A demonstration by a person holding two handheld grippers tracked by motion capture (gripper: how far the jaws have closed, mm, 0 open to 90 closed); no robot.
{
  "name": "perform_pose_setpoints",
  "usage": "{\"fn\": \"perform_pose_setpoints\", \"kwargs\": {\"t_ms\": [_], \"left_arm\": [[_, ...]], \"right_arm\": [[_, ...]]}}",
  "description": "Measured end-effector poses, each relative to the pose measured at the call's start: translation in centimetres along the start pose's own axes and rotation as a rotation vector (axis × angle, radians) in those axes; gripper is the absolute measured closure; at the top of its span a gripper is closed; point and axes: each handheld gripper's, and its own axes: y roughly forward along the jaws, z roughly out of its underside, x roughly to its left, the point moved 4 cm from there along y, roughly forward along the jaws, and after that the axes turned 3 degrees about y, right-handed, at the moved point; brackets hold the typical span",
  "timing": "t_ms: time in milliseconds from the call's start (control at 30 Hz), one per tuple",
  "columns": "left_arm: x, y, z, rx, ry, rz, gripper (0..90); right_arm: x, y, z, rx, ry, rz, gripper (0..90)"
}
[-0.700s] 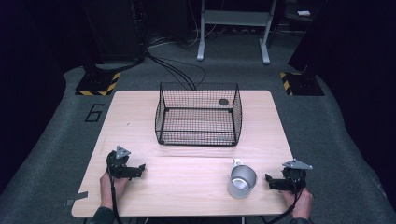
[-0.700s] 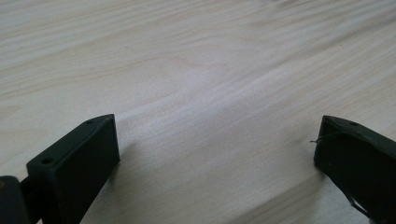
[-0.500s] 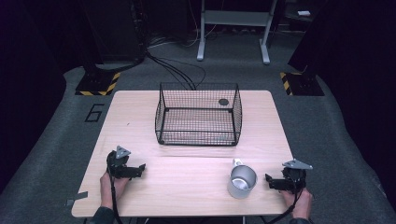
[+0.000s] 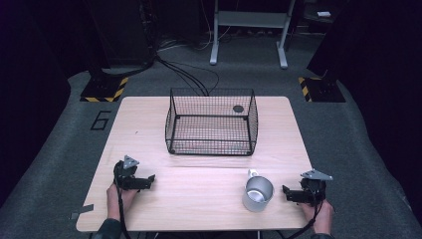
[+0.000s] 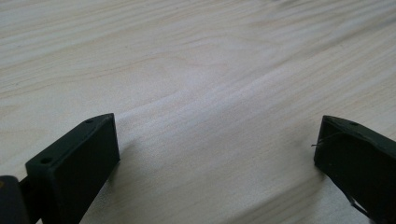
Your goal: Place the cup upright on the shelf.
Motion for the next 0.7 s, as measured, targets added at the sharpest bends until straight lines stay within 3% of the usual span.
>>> {"fn": "perform_pose_setpoints", "kwargs": {"t_ms": [233,300,367,433,533,567,700], "left_arm": [[0.0,0.0,0.0,0.0,-0.001,-0.001,0.0],[0.0,0.0,0.0,0.0,0.0,0.0,0.0],[0.0,0.0,0.0,0.0,0.003,0.001,0.0],[0.0,0.0,0.0,0.0,0.003,0.001,0.0],[0.0,0.0,0.0,0.0,0.003,0.001,0.1],[0.0,0.0,0.0,0.0,0.003,0.001,0.1],[0.0,0.0,0.0,0.002,0.004,0.002,0.1]], "right_arm": [[0.0,0.0,-0.2,0.018,0.005,0.0,0.0],[0.0,-0.2,-0.2,0.035,0.006,-0.019,0.0],[0.0,-0.7,-0.3,0.007,0.037,-0.053,0.0],[0.0,-1.2,-0.4,-0.015,0.044,-0.056,0.0],[0.1,-2.9,-1.0,-0.06,0.074,-0.076,0.0],[0.3,-4.2,-1.5,-0.089,0.072,-0.094,0.0],[0.8,-5.9,-2.4,-0.132,0.078,-0.12,0.0]]}}
